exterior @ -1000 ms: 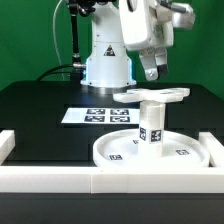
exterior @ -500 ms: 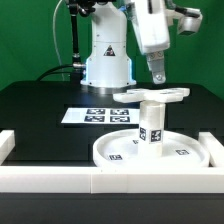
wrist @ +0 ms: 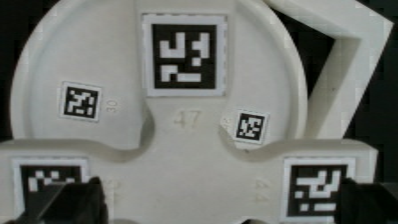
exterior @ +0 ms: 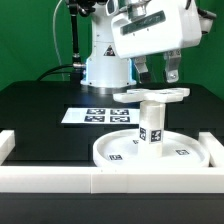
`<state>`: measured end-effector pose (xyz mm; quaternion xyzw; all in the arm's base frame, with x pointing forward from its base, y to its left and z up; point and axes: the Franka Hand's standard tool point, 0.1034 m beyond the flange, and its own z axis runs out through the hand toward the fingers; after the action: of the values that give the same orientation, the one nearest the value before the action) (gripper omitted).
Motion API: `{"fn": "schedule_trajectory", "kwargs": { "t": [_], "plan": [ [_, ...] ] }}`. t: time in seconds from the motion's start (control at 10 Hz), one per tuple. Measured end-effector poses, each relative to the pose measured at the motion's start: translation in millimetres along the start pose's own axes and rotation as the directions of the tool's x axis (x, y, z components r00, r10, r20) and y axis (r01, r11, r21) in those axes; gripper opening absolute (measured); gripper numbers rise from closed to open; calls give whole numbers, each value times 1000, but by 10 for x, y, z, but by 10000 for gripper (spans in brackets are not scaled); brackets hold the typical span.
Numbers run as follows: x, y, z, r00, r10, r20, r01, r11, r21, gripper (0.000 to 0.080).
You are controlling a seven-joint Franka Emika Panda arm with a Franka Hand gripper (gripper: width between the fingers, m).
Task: Assemble round table
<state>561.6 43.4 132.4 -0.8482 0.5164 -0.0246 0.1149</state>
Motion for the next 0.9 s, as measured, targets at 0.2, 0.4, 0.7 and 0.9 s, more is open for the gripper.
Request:
{"fn": "schedule_trajectory", "kwargs": {
  "t": [0.2,0.4,0.7,0.9],
  "plan": [
    [12,-12,-23,949,-315,10,315,949,-20,649],
    [47,4,-22,806,-592,16,592,806,-15,649],
    [63,10,-25,679,-734,17,735,678,-15,649],
    [69,11,-27,570,-822,19,822,569,-20,649]
  ]
}}
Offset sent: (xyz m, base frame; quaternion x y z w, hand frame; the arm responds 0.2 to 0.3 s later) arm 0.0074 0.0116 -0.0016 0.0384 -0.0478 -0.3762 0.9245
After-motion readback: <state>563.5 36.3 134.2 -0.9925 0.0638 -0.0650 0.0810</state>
